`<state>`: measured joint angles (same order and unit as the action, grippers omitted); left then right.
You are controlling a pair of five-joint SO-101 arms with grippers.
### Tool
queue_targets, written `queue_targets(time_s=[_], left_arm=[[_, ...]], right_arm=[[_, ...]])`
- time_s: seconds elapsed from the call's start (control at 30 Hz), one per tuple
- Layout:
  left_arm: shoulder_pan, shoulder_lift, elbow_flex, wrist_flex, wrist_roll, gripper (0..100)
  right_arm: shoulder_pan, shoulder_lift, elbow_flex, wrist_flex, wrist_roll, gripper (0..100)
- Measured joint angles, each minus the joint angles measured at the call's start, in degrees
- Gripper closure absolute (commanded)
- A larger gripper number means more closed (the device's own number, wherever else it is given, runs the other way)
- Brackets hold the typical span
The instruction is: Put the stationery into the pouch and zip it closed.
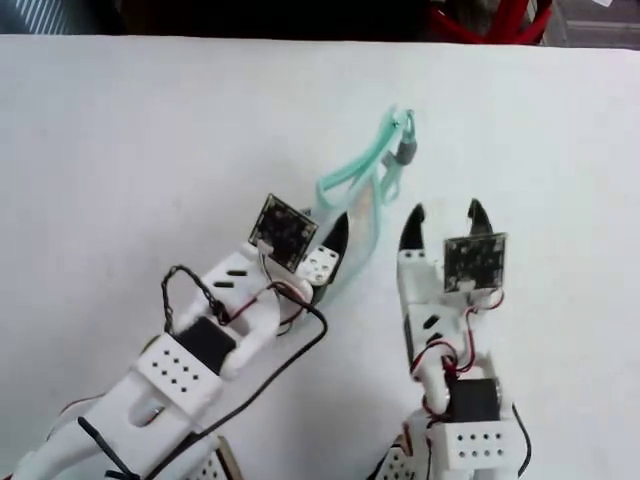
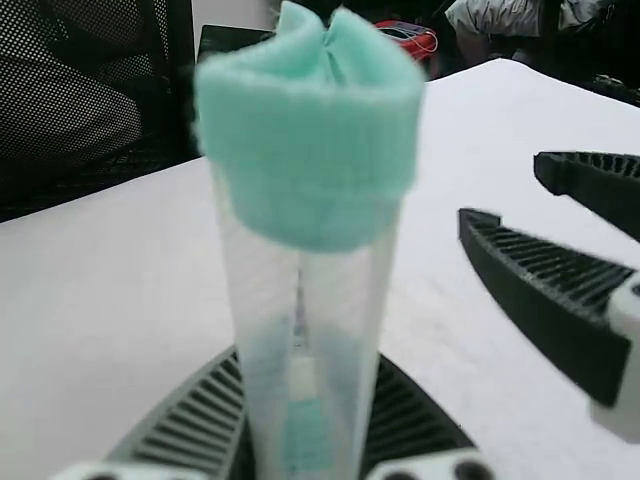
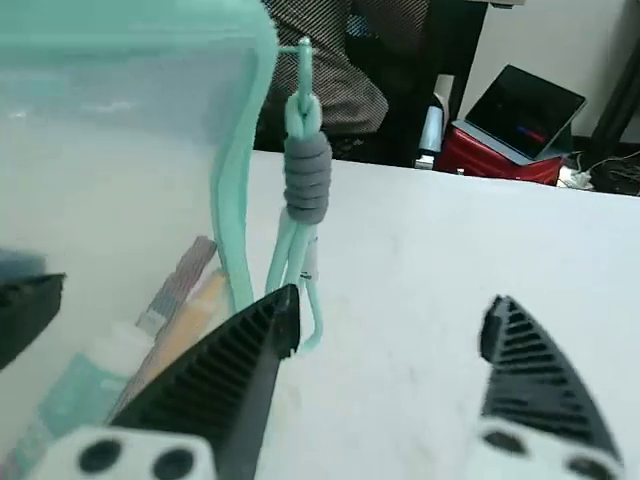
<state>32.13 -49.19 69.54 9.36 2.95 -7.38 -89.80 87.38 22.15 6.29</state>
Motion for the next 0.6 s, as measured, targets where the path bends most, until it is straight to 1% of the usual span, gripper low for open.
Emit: queue_targets(time_s=[0.13, 0.43, 0.53, 0.6], left_arm=[[0.0, 0.0, 0.0, 0.0, 0.0, 98], [2.9, -0.9, 1.4, -0.4, -0.1, 98], [2.9, -0.9, 1.4, -0.4, -0.1, 98], [2.9, -1.0, 1.4, -0.4, -0.1, 98]], right_arm=[[-1.5, -0.4, 2.5, -5.6, 0.0, 71.0], [-2.8, -0.3, 2.7, -11.5, 0.0, 71.0], [-4.6, 2.9, 2.3, -12.3, 0.0, 71.0], [-4.4, 7.4, -0.2, -12.4, 0.0, 71.0]])
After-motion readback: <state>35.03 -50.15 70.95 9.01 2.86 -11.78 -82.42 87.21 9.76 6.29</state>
